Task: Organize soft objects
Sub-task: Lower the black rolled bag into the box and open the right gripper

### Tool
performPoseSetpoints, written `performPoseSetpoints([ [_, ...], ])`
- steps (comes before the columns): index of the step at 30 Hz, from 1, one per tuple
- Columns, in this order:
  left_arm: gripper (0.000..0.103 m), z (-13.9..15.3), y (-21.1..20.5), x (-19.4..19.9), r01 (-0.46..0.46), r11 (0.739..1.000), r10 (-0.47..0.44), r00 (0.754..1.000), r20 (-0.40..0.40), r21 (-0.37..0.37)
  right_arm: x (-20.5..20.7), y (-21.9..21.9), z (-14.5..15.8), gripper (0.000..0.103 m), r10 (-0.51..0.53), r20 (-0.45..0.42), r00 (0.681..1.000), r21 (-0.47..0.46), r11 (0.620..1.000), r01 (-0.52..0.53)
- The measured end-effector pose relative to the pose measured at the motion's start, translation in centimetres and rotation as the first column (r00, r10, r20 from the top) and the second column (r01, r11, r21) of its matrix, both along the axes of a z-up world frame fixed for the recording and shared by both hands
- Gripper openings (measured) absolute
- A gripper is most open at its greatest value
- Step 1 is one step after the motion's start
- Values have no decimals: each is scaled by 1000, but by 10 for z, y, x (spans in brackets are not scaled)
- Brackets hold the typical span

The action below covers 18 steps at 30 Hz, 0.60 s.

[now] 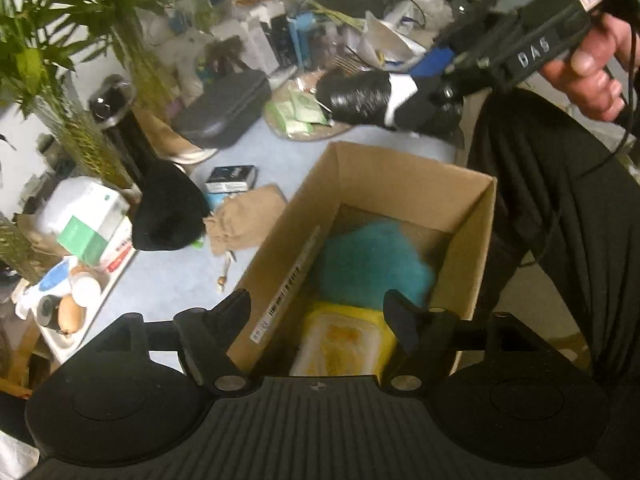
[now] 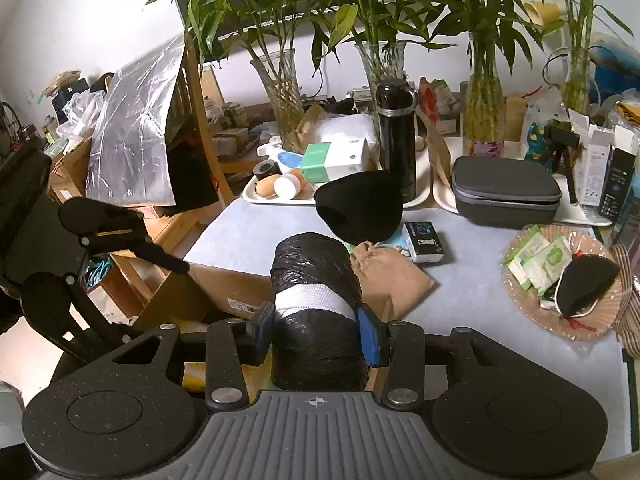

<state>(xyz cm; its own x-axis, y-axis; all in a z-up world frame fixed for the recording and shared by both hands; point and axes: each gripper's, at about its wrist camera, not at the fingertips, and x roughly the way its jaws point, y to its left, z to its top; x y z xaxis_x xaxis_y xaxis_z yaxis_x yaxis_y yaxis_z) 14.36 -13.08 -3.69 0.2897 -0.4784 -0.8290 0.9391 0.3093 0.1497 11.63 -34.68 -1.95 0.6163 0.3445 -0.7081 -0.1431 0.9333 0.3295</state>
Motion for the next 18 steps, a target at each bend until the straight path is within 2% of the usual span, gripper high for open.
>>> performPoseSetpoints([
  [9,73,10,16,-1,-154,985,154,988,-4,-83,-3,6,-3,46,2,-22,1000,19,1000,-2],
  [18,73,16,34,-14,-342,932,347,937,30,-117,2,27,1,46,20,-54,998,53,998,-17],
])
